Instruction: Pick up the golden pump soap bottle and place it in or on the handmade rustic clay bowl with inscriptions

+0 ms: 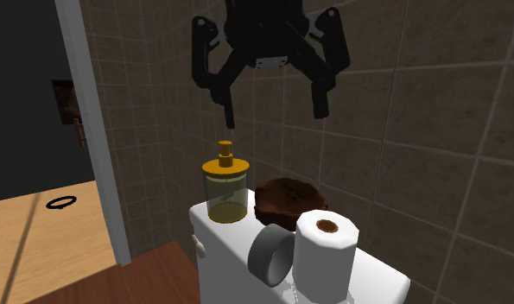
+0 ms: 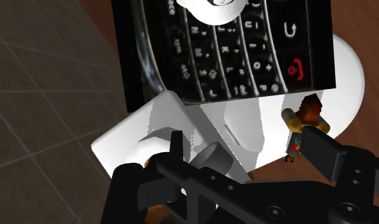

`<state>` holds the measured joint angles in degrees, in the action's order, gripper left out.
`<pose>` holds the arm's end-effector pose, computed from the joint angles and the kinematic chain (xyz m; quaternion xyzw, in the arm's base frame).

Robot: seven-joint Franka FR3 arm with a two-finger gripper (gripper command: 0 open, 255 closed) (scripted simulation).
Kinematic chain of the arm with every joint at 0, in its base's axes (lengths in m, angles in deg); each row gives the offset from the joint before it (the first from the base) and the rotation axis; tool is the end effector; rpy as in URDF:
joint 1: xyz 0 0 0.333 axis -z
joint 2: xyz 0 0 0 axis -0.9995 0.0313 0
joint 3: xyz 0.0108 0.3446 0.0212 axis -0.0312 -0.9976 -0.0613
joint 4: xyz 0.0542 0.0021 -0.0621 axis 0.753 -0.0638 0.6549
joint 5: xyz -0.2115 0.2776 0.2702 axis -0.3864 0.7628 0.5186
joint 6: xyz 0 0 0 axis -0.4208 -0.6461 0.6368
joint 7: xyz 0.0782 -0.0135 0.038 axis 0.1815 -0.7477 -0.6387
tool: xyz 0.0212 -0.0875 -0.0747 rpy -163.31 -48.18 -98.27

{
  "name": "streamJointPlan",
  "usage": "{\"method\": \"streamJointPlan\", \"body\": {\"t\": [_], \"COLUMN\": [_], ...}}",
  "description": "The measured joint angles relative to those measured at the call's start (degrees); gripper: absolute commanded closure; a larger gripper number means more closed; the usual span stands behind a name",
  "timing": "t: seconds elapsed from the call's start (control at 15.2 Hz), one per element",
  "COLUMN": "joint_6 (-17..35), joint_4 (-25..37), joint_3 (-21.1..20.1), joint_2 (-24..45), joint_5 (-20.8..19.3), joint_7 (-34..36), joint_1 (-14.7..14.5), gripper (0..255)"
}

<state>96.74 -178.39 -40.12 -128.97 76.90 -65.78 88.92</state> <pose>0.3244 -0.0209 0.5361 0.9904 -0.0499 -0.1220 0.0415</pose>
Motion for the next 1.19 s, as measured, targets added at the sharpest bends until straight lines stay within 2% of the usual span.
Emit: {"method": "streamJointPlan", "body": {"t": [0.13,0.4,0.92,1.19], "joint_6": [0.78,6.24,14.71,17.59], "joint_4": [0.13,3.0,12.92,19.82], "joint_3": [-0.06,-0.21,-0.79,-0.93], "joint_2": [0.84,8.43,24.9,33.73], "joint_5": [0.17,1.05,3.03,3.82], "joint_7": [0.22,1.43,3.94,4.87], "joint_1": [-0.04,-0.16,-0.62,-0.75], "gripper": [0,0,0,0]}}
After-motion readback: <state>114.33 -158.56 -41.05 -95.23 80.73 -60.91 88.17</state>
